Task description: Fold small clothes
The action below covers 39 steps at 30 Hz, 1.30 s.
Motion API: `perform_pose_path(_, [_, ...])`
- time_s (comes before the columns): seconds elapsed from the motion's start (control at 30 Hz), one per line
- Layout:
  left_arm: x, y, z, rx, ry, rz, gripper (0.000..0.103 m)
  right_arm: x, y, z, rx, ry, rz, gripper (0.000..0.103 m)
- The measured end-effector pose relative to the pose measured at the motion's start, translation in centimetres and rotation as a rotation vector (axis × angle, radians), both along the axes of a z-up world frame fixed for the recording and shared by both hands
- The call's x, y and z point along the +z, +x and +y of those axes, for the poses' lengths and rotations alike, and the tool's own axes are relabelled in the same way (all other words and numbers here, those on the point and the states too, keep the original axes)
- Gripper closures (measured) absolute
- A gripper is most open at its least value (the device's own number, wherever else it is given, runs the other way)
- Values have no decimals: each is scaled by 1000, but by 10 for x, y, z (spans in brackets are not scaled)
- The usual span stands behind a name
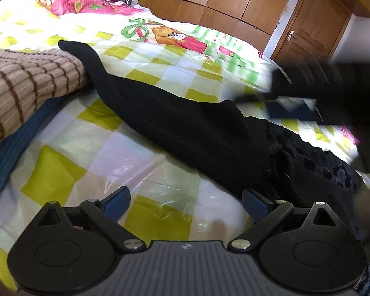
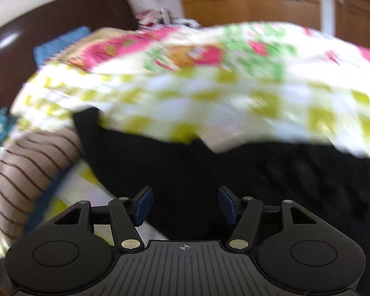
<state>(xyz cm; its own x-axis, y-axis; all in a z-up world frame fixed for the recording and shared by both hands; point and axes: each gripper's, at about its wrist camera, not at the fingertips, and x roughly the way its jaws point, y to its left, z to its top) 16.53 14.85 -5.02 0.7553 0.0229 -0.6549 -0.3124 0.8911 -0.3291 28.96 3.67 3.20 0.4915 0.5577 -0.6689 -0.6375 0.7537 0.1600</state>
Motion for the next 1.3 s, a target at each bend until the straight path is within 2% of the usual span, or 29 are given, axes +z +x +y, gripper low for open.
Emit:
perform_pose_path(0.13, [0, -3, 8, 40, -2, -11, 0, 15, 11, 80, 160, -32, -8, 44])
perform_pose_path(0.17, [-2, -4, 12, 44, -27, -14, 0, 14, 15, 103, 194, -56, -3, 44])
perform_pose_path(0.27, [-6, -5, 26, 94, -62, -12, 0, 7, 29, 158, 240, -107, 19, 43])
perform_pose_path(0.37, [-5, -7, 32, 146, -36, -26, 0, 4, 29, 191, 309, -119, 41, 43])
perform_pose_path(0.53, [-6, -9, 44, 201, -38, -41, 0, -15, 18, 241, 360, -252, -61, 43])
perform_pose_path(0.6, [-7, -10, 46, 225, -38, -39, 0, -24, 18, 254, 347, -282, -77, 48])
perform_pose_path(0.63, [-7, -10, 48, 236, -37, -38, 0, -25, 17, 256, 338, -283, -80, 56])
perform_pose_path(0.67, [-7, -10, 48, 242, -38, -39, 0, -24, 17, 256, 330, -276, -70, 70])
perform_pose_path(0.73, [-8, -8, 47, 242, -27, -36, 0, -18, 16, 249, 307, -268, -82, 87])
perform_pose_path(0.87, [-5, -6, 38, 229, 8, -40, 0, 23, 26, 196, 210, -133, -74, 99])
perform_pose_path(1.0, [-1, -6, 25, 210, 33, -62, 0, 73, 34, 113, 71, 24, -91, 100])
perform_pose_path(1.07, [1, -3, 19, 207, 54, -59, 0, 88, 39, 74, 20, 76, -78, 100])
perform_pose_path(1.1, [3, -3, 17, 214, 58, -69, 0, 90, 41, 62, 14, 84, -66, 95])
perform_pose_path(1.13, [5, -2, 14, 217, 67, -76, 0, 88, 41, 57, 26, 83, -45, 89])
perform_pose_path(1.23, [9, -3, 9, 225, 99, -89, 0, 72, 31, 76, 112, 31, -8, 85])
perform_pose_path(1.27, [10, -3, 9, 227, 100, -94, 0, 65, 25, 91, 144, 14, -9, 78])
perform_pose_path(1.3, [11, -1, 10, 231, 100, -96, 0, 57, 20, 109, 182, -5, -11, 64])
